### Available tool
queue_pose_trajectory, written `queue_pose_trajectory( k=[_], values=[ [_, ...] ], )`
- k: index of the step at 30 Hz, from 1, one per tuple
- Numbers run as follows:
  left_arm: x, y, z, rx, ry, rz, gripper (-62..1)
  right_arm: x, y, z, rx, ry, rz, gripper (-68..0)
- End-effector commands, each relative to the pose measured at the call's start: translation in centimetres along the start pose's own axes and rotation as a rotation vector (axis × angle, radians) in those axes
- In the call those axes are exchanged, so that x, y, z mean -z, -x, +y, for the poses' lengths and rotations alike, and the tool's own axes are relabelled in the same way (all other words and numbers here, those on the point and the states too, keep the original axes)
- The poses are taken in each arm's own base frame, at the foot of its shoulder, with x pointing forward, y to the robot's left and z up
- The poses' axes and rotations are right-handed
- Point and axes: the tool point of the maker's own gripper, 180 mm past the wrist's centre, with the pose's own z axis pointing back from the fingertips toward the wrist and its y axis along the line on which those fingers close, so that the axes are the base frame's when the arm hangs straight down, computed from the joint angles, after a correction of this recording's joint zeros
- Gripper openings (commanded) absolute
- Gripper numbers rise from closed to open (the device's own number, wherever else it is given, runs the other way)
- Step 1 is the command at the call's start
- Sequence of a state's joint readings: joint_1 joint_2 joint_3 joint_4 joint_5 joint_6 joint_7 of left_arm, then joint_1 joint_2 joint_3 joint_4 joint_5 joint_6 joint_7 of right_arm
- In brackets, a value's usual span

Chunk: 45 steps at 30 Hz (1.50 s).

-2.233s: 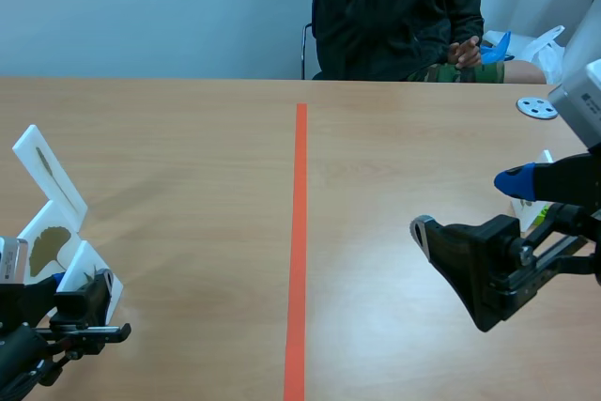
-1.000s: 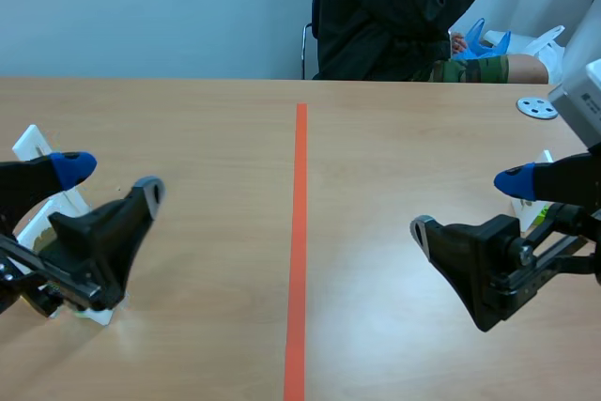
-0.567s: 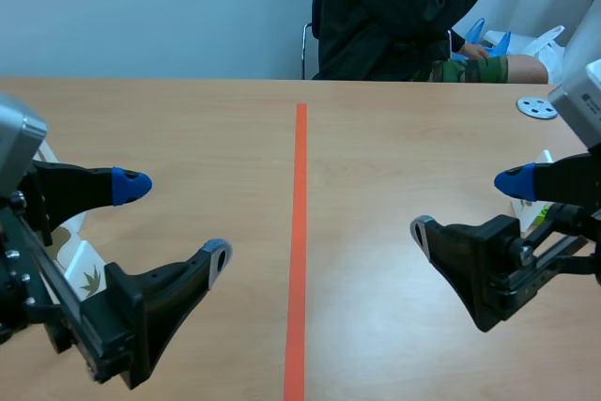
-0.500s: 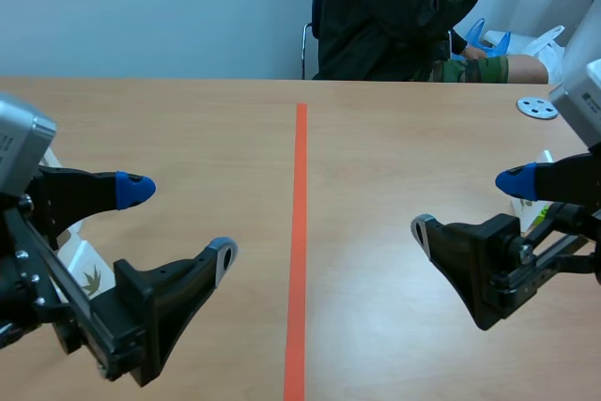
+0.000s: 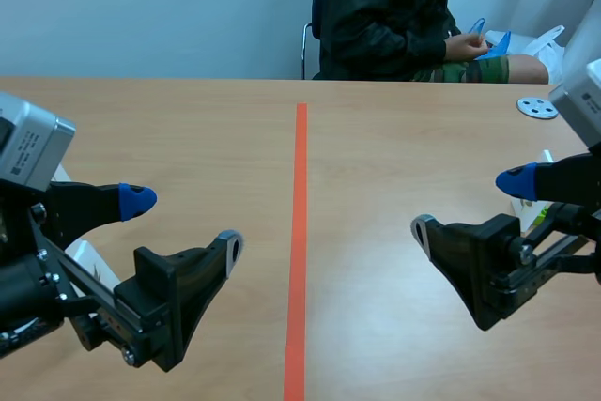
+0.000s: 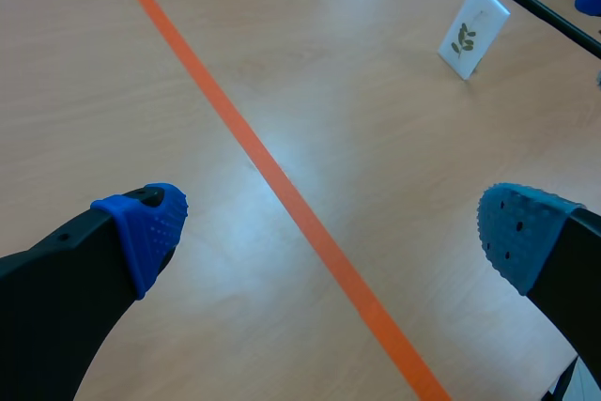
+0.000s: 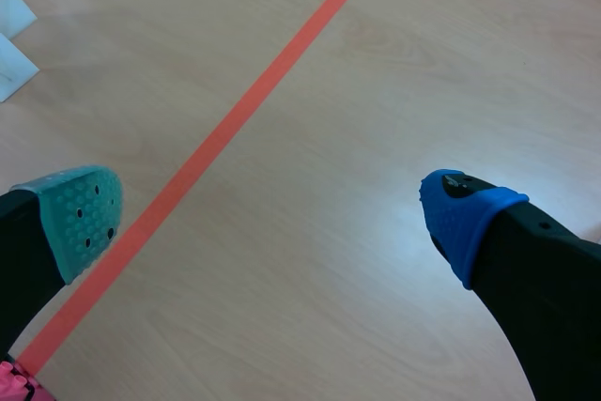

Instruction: Sort the leaf by its shape. The table is split by an orange tape line. A compound leaf with several leaflets goes to the left side, a simple leaf with one blade goes to the right side. Return to the home posture when a red brick is placed on the table.

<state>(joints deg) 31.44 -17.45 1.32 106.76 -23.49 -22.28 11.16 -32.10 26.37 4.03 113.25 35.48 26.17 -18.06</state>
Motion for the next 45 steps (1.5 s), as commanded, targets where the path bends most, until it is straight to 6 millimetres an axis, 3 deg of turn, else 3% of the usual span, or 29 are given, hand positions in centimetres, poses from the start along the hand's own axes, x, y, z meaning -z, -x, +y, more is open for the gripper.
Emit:
queue_pose_trajectory(
  k=[1, 45],
  values=[
    [0.04, -0.85, -0.08, -0.002, 0.002, -0.030, 1.4, -0.16, -1.07, -0.31, -0.032, -0.004, -0.024, 0.4],
    [0.06, -0.16, 0.06, 0.000, 0.001, 0.014, 1.4, -0.03, -1.70, -0.60, -0.054, -0.005, -0.035, 0.4]
  ],
)
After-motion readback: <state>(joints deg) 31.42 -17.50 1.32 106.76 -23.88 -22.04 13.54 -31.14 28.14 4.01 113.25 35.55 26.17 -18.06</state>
